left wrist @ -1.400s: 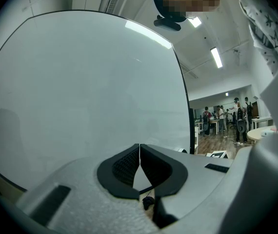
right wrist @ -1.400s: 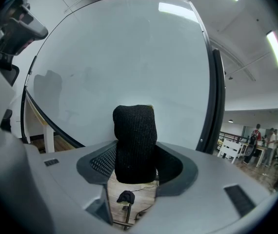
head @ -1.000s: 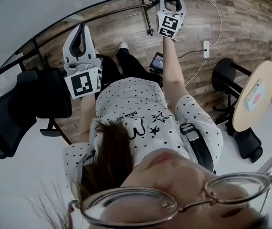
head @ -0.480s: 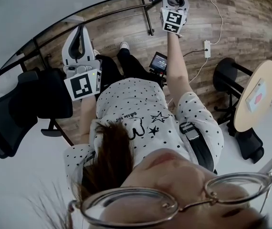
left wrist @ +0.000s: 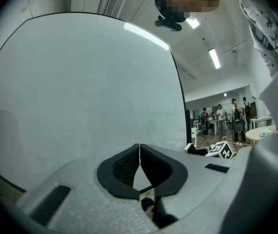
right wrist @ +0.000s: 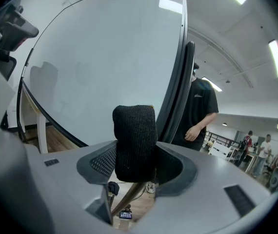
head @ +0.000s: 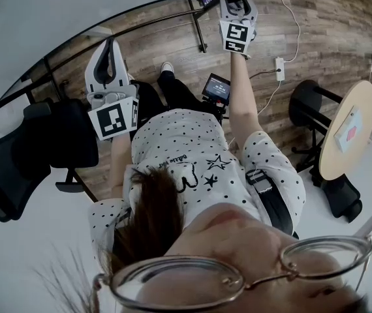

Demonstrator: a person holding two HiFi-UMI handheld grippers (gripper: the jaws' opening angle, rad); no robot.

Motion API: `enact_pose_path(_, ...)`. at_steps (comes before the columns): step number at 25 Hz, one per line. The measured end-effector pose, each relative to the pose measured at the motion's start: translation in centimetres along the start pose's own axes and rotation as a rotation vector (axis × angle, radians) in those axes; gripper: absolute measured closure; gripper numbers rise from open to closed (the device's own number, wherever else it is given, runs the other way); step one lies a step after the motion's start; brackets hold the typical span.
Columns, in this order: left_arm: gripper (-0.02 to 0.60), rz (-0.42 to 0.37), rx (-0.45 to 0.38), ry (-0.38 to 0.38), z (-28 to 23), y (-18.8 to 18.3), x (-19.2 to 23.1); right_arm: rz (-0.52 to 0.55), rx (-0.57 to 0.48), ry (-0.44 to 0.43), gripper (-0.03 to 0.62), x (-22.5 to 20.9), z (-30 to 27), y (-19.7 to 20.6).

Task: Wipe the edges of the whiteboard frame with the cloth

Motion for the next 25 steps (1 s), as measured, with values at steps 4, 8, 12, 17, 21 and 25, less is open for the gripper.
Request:
enact_pose_path(4,0.561,-0.002,-0.016,0.015,-0.3,-0.5,-0.4,0.069,-0.051,0.006,0.367,-1.9,3.5,-1.9)
enact_pose_path(8,0.561,-0.019,-0.058,0.051,-0.6,-1.8,-1.4,0.143,-0.108,0.019,0.367,-4.7,7.6,-4.8)
enact_pose_path(12,0.561,-0.042,-0.114,0.097,-0.4,-3.4,-2.6,0.22,-0.172,0.053,0.367,-7.6,11.5,-8.8)
enact_pose_path(17,0.561,-0.056,-0.167,0.138,0.5,-5.4,-3.5,0.318,-0.242,0.12,0.367,-10.5,15.9,-14.7)
enact_pose_path(21,0.561,-0.069,-0.21,0.148,0.8,-7.0,-2.3,0.399,-0.304,0.185,0.367,-11.9,18.4,-20.7)
enact_pose_path(25,0.561,-0.062,-0.235,0.165,0.7,-8.5,-0.3,0.487,-0.344,0.252,0.367,-12.5,19.8,-26.8)
Point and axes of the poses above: the fingertips, and each gripper's own axes: z backward along the fingers, x to its left, y out of its underside, the point moved 10 cm from there along z, backward along the fingers, and after that the axes turned 15 degrees about x, right-handed, at the moved point
